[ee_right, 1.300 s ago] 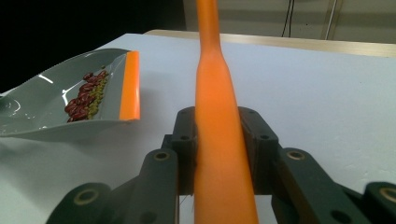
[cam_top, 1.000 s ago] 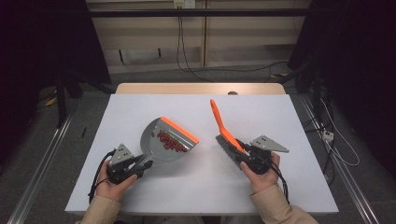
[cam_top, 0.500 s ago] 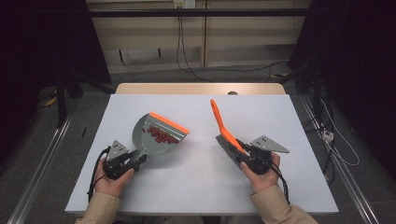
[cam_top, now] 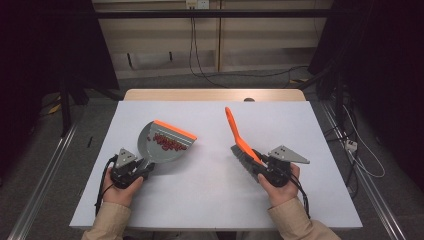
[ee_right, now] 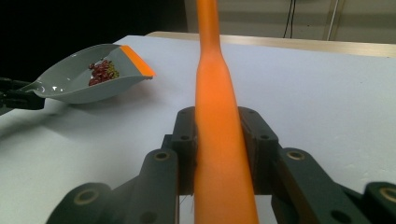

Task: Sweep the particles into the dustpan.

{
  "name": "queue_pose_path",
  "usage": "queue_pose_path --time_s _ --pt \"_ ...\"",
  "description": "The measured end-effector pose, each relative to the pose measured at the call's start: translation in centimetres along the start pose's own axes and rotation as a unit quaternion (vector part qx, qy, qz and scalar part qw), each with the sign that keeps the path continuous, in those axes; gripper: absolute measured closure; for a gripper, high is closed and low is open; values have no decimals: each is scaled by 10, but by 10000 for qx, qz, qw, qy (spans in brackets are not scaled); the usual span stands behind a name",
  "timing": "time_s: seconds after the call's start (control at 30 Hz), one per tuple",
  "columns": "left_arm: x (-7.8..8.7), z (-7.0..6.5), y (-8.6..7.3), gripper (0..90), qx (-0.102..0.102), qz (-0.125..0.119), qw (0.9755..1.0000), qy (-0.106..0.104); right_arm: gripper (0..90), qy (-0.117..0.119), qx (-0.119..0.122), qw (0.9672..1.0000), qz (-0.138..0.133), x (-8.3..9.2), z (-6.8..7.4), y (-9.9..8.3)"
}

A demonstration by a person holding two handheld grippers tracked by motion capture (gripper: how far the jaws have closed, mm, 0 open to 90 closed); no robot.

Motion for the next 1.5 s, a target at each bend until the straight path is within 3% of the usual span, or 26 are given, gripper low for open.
queue_pose_path --time_s 0.57,0.8,1.17,1.5 --pt "-8 13 -2 628 330 186 9985 406 708 34 23 10000 -9 0 2 0" --pt "-8 14 -3 616 349 215 9980 475 707 40 14 10000 5 0 2 0" --pt "-1 4 -3 545 356 202 9988 285 707 55 19 10000 -26 1 3 0" --pt "4 -10 -5 511 194 223 9996 32 707 56 -24 10000 -67 2 3 1"
Point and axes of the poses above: each handheld gripper's, and its own axes: x roughly backward along the jaws, y roughly out of its top, z roughly to its left, the point moved 5 cm from there along -x, roughly forward along the jaws, and after that the axes turned 1 degree about -y, right-handed, at the moved point
